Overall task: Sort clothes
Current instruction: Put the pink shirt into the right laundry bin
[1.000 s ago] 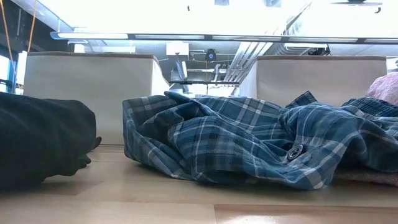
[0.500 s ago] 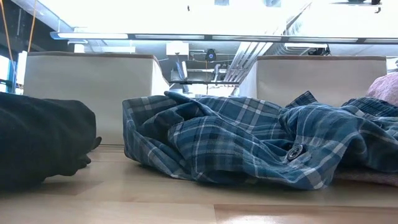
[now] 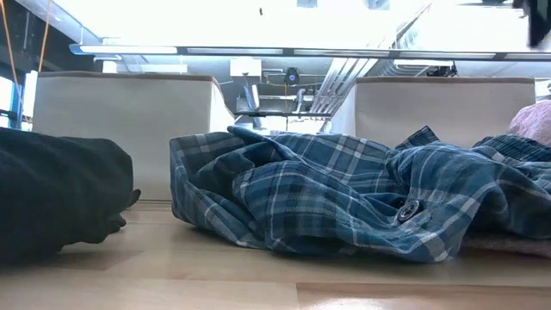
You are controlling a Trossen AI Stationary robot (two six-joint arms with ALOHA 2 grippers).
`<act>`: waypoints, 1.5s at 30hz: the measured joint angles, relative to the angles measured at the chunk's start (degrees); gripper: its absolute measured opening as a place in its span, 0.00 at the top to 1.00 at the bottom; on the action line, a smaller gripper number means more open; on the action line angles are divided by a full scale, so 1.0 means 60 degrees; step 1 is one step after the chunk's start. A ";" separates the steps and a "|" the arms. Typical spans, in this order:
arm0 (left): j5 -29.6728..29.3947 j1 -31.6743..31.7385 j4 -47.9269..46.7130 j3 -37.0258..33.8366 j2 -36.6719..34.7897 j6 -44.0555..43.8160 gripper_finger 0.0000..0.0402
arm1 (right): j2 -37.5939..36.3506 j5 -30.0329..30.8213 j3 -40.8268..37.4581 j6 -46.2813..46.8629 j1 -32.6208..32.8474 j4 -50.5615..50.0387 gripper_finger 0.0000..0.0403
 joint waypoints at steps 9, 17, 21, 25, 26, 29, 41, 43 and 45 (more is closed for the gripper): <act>0.0120 0.0000 -0.0009 0.0000 0.0000 0.0000 0.69 | -0.0099 -0.1553 -0.2451 0.1904 -0.0061 0.1439 0.36; 0.0124 -0.0002 -0.0008 0.0000 0.0000 -0.0004 0.69 | -0.0099 -0.2176 -0.3897 0.2252 -0.0529 0.2421 0.36; 0.0126 -0.0001 -0.0007 0.0000 0.0000 -0.0011 0.69 | -0.0099 -0.2638 -0.4693 0.2037 -0.0712 0.3693 0.40; 0.0127 0.0001 -0.0007 0.0000 0.0000 -0.0015 0.69 | -0.0099 -0.2831 -0.5421 0.2371 -0.0801 0.4580 0.55; 0.0124 -0.0003 -0.0007 0.0000 0.0000 -0.0015 0.69 | -0.0099 -0.2868 -0.5577 0.2465 -0.0805 0.4769 0.60; 0.0127 -0.0002 -0.0007 0.0000 0.0000 -0.0018 0.69 | -0.0136 -0.2949 -0.5912 0.2668 -0.0805 0.5214 0.75; 0.0126 0.0001 -0.0005 0.0000 -0.0003 -0.0024 0.69 | -0.0081 -0.2953 -0.5490 0.2431 -0.0705 0.5738 0.99; 0.0127 -0.0002 -0.0007 0.0000 -0.0001 -0.0025 0.69 | -0.0081 -0.2838 -0.5218 0.2422 -0.0620 0.5750 0.99; 0.0124 -0.0002 -0.0004 0.0000 -0.0004 -0.0029 0.69 | -0.0081 -0.2540 -0.4881 0.2407 -0.0521 0.5742 0.99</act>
